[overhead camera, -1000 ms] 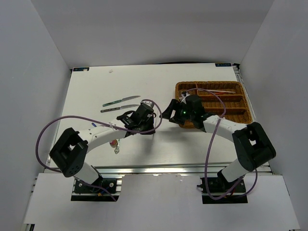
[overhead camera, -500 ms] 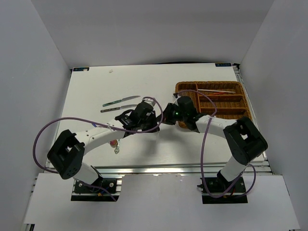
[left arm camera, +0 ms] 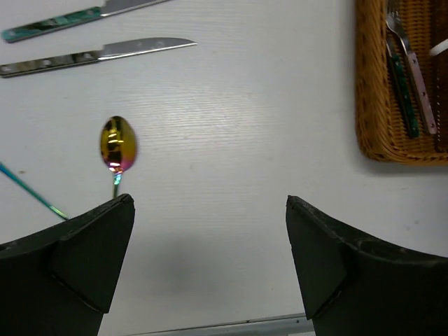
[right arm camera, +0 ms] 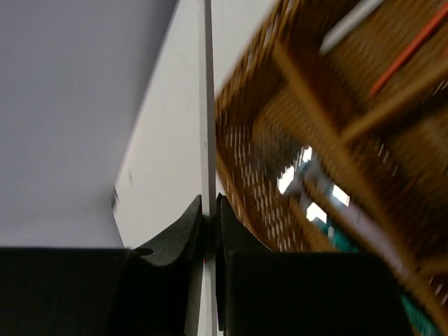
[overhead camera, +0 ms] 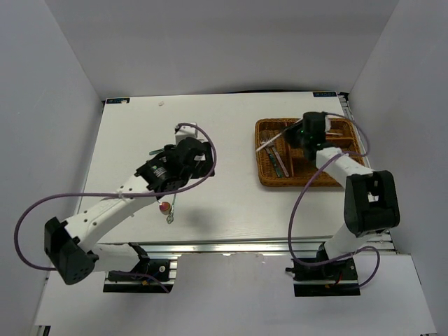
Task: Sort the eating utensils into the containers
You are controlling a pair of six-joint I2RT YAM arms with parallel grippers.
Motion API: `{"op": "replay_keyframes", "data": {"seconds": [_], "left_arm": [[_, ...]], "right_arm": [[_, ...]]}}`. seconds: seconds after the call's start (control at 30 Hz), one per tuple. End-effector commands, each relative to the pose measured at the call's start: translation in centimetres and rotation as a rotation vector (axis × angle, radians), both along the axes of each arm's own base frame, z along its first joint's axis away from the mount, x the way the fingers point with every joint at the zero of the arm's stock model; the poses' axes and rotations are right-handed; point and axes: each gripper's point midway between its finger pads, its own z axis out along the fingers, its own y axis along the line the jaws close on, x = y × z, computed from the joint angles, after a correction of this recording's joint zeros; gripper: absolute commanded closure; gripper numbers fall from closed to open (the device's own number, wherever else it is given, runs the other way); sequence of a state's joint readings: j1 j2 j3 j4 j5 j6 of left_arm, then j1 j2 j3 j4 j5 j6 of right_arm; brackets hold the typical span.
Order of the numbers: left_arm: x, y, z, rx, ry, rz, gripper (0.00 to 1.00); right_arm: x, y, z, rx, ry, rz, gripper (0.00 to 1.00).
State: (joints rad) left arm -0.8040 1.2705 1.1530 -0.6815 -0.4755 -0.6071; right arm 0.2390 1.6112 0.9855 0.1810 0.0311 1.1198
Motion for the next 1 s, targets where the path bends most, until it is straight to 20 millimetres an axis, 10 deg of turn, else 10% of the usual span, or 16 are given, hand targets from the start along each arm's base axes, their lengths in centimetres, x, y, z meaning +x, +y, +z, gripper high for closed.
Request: {"op": "replay_keyframes", "data": {"seconds": [0.0,0.23,0.47,0.73,0.97], "left_arm": [[-0.8,4.4,1.1,0.127,-0.036,0.083,0.02],[-2.2,4.6,-0.4,0.093,-0.026,0.034,0.02],[-1.6,4.1,-0.8,0.118,-0.011,0.029,0.02],[-1.8,3.5,-1.5,0.112,0.014,-0.002,0.02],[-0.9,4.4,0.2,0.114,-0.009,0.081,0.02]], "right_arm": [[3.9,-8.1,0.1,0.001,0.064,-0.363,1.0],[10.4,-17.5,-1.7,-0.007,0.163,-0.55,1.0],[12.4,-19.3,-3.7,-0.013,0.197,-0.547,0.99],[12.1,-19.5,-4.8,0.016,0.212,-0.515,0.48],[10.7,-19.6,-2.5,0.015,0.187,-0.524,0.26]]}}
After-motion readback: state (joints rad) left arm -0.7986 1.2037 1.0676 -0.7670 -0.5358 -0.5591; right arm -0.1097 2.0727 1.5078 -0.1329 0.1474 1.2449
